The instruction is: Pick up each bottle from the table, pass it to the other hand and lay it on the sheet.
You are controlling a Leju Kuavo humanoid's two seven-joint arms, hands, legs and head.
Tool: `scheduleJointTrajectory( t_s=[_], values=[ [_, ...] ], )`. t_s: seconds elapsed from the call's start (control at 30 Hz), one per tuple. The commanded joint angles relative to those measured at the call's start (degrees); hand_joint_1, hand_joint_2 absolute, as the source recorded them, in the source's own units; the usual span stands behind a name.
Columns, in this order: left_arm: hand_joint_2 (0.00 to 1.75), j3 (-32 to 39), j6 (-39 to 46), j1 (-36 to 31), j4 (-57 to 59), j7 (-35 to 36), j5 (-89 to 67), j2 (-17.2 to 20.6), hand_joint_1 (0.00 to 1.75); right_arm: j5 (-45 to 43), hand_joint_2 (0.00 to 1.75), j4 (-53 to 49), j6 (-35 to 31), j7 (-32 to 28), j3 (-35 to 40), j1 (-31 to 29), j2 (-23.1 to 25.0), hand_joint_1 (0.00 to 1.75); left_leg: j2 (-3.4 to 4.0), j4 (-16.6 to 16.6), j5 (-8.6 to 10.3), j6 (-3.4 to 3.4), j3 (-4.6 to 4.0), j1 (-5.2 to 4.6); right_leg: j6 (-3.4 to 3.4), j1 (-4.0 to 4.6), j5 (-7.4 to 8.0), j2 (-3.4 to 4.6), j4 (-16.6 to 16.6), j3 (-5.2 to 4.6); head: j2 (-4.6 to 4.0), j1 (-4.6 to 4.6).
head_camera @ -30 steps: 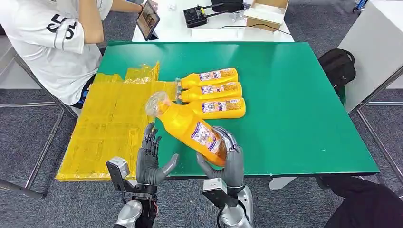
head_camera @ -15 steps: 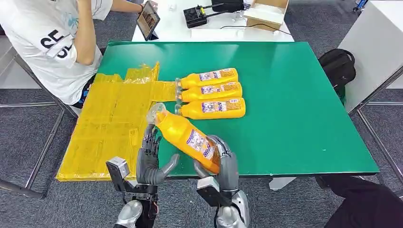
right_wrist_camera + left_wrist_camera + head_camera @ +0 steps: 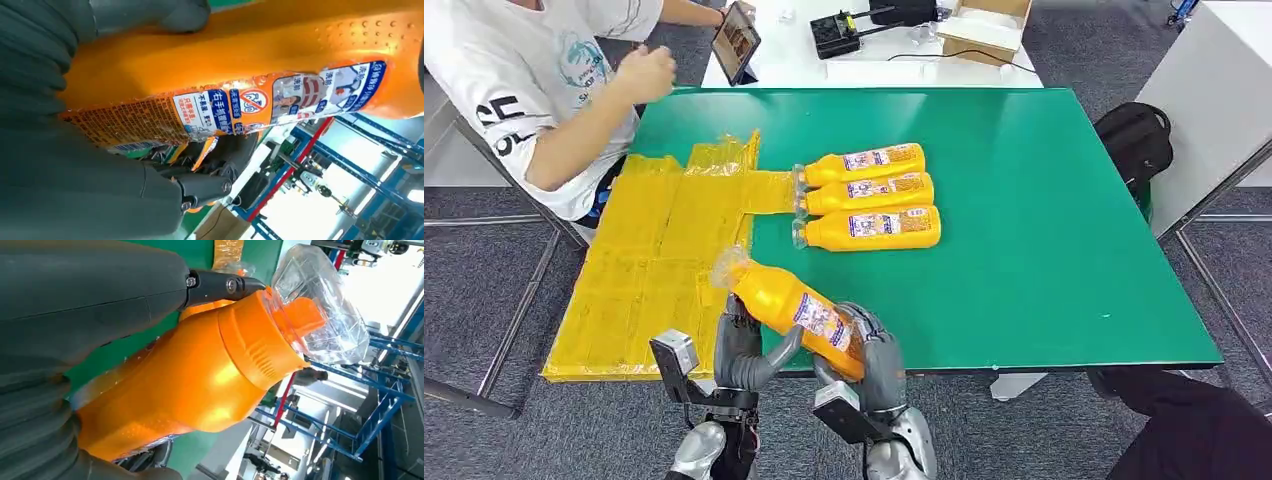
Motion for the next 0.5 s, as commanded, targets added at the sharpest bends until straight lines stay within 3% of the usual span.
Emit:
scheduleJointTrajectory(
  t_s=[0.03, 0.27, 0.5],
  values=[
    [1.75, -1.34, -0.04, -2.23, 4.35, 0.33, 0.16, -1.92, 0.00, -0.38, 1.75, 5.54, -0.08, -1.97, 2.00, -2.42, 0.98, 1.75, -0.01, 0.00, -0.11, 0.07, 0.24, 0.01, -0.15, 0.05, -0.11, -0.08, -0.02, 0.26, 0.00, 0.00],
    [1.75, -2.81, -0.84, -4.61, 8.42, 0.74, 1.98, -1.92, 0.00, 1.66, 1.75, -2.39, -4.74, -1.97, 8.56, -0.02, 0.11, 1.75, -0.04, 0.04, -0.18, 0.09, 0.32, 0.01, -0.21, 0.07, -0.19, -0.14, 0.03, 0.35, 0.00, 0.00],
    [1.75, -3.19, -0.88, -5.75, 10.10, 0.63, 3.44, -1.92, 0.00, 3.53, 1.75, 0.80, -3.44, -1.97, 8.28, -0.66, 0.78, 1.75, -0.07, 0.01, -0.09, 0.06, 0.18, 0.02, -0.13, 0.05, -0.11, -0.14, 0.00, 0.20, 0.00, 0.00]
  ],
)
